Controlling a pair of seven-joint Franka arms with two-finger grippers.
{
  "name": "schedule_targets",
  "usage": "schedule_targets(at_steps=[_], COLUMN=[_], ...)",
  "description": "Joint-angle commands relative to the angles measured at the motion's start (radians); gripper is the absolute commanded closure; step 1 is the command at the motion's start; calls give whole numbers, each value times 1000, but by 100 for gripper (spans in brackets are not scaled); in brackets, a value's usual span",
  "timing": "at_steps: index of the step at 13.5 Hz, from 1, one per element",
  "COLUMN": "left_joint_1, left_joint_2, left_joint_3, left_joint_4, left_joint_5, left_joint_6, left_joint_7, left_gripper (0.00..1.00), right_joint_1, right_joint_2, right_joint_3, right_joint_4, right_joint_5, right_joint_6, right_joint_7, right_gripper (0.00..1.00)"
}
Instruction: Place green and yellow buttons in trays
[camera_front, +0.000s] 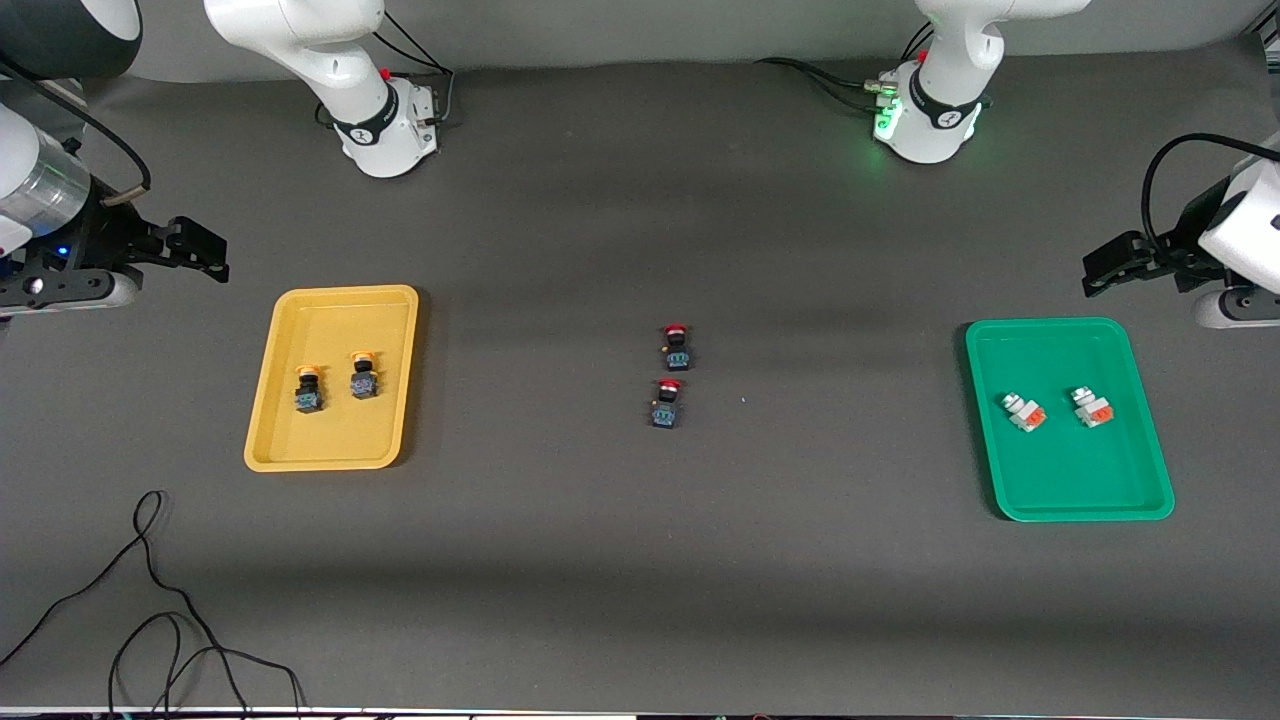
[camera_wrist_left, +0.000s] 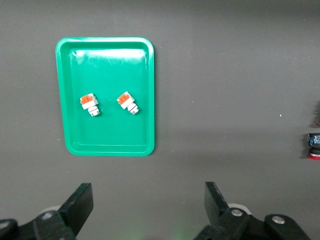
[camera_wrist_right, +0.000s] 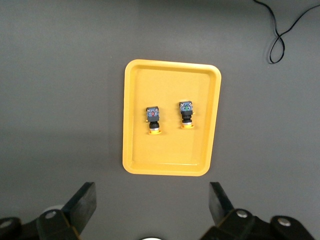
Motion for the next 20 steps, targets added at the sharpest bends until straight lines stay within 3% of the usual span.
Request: schedule_targets(at_steps=[1,3,20], left_joint_1=[-6,-3,-5], left_joint_2=[-5,-4,-2], left_joint_3=[-1,-1,-1], left_joint_4=[9,8,5], left_joint_5=[11,11,13], left_joint_6=[-24,-24,-24], left_joint_7=[-21,-19,-19], left_gripper=[1,1,1], right_joint_1=[-15,-12,-3], right_joint_2=[4,10,34], right_joint_3=[15,14,-5], right_joint_4=[8,15,37], right_joint_5=[-6,29,30], right_joint_6=[45,45,33], right_joint_7=[76,135,112], right_gripper=[0,0,0])
